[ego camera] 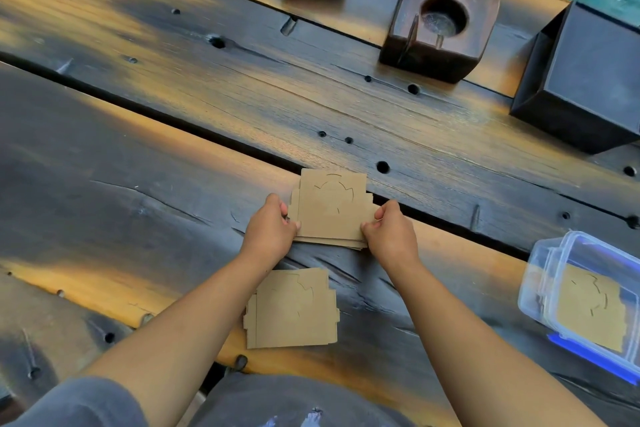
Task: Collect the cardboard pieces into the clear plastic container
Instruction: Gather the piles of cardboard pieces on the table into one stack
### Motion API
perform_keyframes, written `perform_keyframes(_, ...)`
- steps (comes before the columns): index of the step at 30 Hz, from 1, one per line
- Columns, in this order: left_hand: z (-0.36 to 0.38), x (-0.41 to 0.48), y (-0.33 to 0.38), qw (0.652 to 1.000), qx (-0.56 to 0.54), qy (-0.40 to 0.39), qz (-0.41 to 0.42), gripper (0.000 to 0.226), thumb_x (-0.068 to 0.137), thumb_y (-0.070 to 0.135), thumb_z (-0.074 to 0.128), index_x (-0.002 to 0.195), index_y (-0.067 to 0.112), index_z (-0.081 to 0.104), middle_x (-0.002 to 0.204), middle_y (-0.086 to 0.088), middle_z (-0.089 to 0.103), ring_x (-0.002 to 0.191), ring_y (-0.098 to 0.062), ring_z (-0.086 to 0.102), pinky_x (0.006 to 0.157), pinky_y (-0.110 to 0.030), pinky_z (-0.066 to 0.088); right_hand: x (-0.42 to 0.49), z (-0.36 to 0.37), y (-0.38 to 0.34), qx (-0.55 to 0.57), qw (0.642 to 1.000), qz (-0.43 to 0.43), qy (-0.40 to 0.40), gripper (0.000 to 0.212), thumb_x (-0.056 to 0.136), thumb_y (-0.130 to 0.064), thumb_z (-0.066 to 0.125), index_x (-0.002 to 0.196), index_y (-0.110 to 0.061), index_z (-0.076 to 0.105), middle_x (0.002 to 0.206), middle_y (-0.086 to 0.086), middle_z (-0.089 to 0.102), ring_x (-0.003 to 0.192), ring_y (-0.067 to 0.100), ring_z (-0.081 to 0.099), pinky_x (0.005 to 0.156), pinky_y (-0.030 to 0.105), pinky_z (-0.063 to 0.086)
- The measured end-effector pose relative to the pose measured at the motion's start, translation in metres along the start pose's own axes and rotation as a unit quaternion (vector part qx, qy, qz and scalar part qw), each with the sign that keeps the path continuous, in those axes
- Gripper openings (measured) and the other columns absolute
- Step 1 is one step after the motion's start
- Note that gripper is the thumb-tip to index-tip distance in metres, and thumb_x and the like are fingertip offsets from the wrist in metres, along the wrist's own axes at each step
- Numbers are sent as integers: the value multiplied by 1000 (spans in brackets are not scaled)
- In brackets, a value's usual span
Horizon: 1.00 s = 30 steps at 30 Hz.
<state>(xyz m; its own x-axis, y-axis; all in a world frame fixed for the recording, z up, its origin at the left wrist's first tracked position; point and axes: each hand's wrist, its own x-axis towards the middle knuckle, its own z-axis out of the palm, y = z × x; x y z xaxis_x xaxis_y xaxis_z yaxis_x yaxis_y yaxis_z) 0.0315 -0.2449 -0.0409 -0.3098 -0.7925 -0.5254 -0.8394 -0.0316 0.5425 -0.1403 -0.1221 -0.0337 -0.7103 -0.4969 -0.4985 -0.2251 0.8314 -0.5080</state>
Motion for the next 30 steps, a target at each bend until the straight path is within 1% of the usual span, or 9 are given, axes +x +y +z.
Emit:
perform_keyframes(5, -13, 10, 10, 1000, 14, -5, 28, 28, 79, 19, 73, 85, 22, 46, 94, -1, 50, 71, -11, 49, 54, -21, 30, 10, -11, -5, -52, 998, -1, -33, 26, 78, -31, 67, 90, -16, 49, 86, 2, 64, 83, 26, 61, 66, 35, 46)
perform_keyframes(9, -21, 21, 15, 1000, -3, 18, 24, 31, 78, 27, 73, 85, 25, 43, 100, 0, 46, 71, -6, 46, 54, -20, 28, 17, -14, -11, -6, 999, 21, -29, 44, 77, -39, 70, 108, -15, 51, 104, 4, 66, 94, 25, 61, 76, 36, 48)
perform_keyframes(14, -21, 31, 27, 996, -60, -50, -50, 53, 84, 47, 67, 118, 13, 44, 112, -5, 54, 99, -24, 55, 82, -40, 54, 25, -8, -21, 39, 995, 62, -61, 62, 79, -45, 72, 124, -10, 48, 117, 4, 59, 109, 26, 57, 85, 36, 46)
perform_keyframes(17, -19, 29, 34, 982, -107, -110, -110, 60, 83, 51, 67, 121, 10, 47, 115, -7, 55, 104, -28, 56, 77, -45, 58, 28, -3, -24, 33, 992, 86, -83, 62, 76, -46, 75, 118, -11, 47, 104, 0, 54, 98, 23, 55, 80, 34, 45)
perform_keyframes(19, -16, 28, 35, 974, -136, -134, -123, 57, 83, 44, 71, 122, 6, 53, 117, -9, 62, 104, -28, 60, 69, -36, 55, 30, 1, -23, 78, 985, 117, -101, 68, 71, -43, 80, 119, -8, 47, 106, 0, 57, 98, 21, 57, 84, 36, 50)
perform_keyframes(22, -16, 24, 31, 952, -218, -145, -159, 51, 83, 26, 76, 124, 4, 55, 121, -14, 65, 106, -29, 63, 79, -41, 55, 24, 2, -20, 146, 971, 146, -119, 74, 66, -39, 84, 123, -6, 50, 119, 8, 63, 106, 27, 62, 91, 47, 54)
perform_keyframes(25, -23, 15, 23, 940, -249, -167, -161, 44, 84, 22, 75, 120, 6, 55, 114, -13, 68, 96, -24, 66, 65, -36, 54, 13, -1, -20, 176, 967, 135, -129, 80, 68, -34, 85, 131, -5, 45, 130, 8, 57, 115, 28, 58, 97, 49, 50)
perform_keyframes(27, -32, 5, 17, 940, -254, -170, -152, 38, 84, 21, 75, 114, 10, 54, 110, -11, 68, 92, -22, 66, 63, -35, 55, 2, -4, -22, 181, 968, 115, -132, 76, 68, -32, 85, 128, -5, 46, 126, 9, 57, 112, 28, 58, 97, 48, 50)
perform_keyframes(30, -45, -16, 4, 941, -263, -160, -142, 39, 83, 19, 77, 112, 13, 52, 107, -11, 67, 95, -26, 67, 73, -42, 59, -22, -4, -24, 175, 970, 87, -147, 57, 69, -28, 85, 110, -9, 49, 110, 9, 62, 101, 27, 63, 89, 47, 55)
